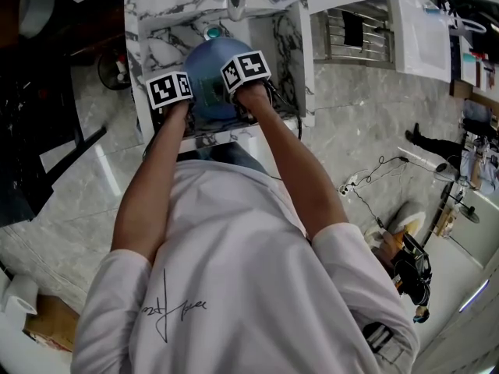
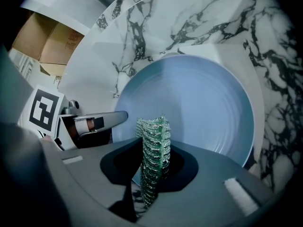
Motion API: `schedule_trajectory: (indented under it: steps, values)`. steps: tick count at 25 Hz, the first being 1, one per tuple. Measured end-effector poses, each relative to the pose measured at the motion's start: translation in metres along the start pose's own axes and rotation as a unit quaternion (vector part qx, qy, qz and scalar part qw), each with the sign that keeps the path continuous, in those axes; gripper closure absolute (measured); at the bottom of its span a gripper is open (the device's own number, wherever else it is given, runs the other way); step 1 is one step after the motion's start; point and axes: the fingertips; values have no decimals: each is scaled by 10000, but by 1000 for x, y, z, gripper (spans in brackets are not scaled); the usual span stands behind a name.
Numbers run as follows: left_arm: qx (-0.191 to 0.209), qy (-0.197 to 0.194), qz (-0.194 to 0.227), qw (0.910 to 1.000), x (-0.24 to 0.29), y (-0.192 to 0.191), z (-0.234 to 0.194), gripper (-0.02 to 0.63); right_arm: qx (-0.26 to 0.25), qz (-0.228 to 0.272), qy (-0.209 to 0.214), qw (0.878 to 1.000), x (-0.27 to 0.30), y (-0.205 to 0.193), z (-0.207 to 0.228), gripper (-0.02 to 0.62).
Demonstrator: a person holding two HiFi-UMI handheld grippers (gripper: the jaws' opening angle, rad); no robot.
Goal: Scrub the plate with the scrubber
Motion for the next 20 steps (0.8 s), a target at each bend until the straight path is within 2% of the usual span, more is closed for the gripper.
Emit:
schedule_trajectory:
  steps: [20]
  values:
    - [7,5,0,10000,-2,0,0,523,-31,-90,-223,9997,-16,-4,25,528]
Point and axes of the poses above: the fingertips, and each gripper's own axes: x forward along the fingers, z to its right, y out of its top, and after that the axes turned 14 degrees about z, right-handed
